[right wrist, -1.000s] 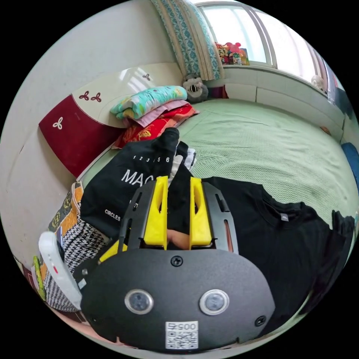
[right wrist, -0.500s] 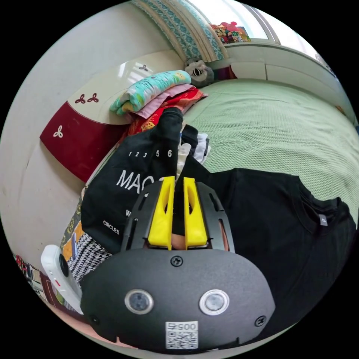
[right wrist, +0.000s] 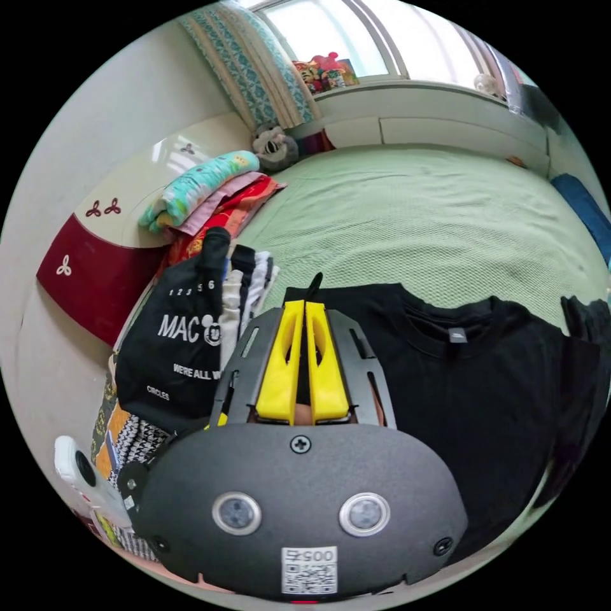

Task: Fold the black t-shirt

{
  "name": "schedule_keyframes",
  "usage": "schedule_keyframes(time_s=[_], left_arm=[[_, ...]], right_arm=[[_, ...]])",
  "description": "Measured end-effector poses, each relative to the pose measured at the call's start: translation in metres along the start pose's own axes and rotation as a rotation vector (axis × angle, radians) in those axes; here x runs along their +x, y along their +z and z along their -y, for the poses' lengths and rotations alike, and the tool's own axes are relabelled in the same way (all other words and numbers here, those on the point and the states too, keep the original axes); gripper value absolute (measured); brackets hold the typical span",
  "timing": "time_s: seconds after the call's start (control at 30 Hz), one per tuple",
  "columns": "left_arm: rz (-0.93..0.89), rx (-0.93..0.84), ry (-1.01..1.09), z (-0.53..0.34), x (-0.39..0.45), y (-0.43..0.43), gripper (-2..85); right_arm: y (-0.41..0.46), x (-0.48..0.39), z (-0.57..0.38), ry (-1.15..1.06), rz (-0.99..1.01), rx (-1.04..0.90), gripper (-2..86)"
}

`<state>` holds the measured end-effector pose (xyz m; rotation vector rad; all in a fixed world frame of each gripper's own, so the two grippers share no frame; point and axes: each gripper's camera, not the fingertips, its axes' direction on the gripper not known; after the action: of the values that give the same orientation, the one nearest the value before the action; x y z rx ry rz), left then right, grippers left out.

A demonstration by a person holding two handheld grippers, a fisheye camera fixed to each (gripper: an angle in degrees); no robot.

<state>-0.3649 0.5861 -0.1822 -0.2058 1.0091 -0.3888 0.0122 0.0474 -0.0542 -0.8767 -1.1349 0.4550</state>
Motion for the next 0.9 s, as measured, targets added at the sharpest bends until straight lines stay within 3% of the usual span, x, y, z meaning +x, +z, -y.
schedule_keyframes(time_s=[0.2,0.3,0.47,0.57,0.63,0.9], left_arm=[[-0.221,-0.015,-0.057,0.009,-0.007,0.022,0.6],[-0.183,-0.011,-0.055,0.014,-0.004,0.032,-0.3],[-0.081,-0.176,-0.107,0.023,0.003,0.078,-0.6],[0.000,-0.270,-0.122,0.030,0.007,0.106,-0.6],[0.034,-0.364,-0.135,0.032,0.008,0.128,-0.7],[-0.004,-0.152,-0.185,0.040,0.016,0.128,-0.7]], right_arm=[[0.024,0.044,-0.007,0.151,-0.139,-0.138,0.6],[0.021,0.050,-0.004,0.150,-0.084,-0.105,2.7],[0.044,0.034,-0.004,0.056,-0.020,-0.145,2.2],[0.075,0.025,-0.006,0.017,-0.126,-0.251,-0.1],[0.077,0.024,-0.007,0.023,-0.144,-0.209,-0.7],[0.035,0.004,-0.018,-0.033,-0.081,-0.029,-1.0]])
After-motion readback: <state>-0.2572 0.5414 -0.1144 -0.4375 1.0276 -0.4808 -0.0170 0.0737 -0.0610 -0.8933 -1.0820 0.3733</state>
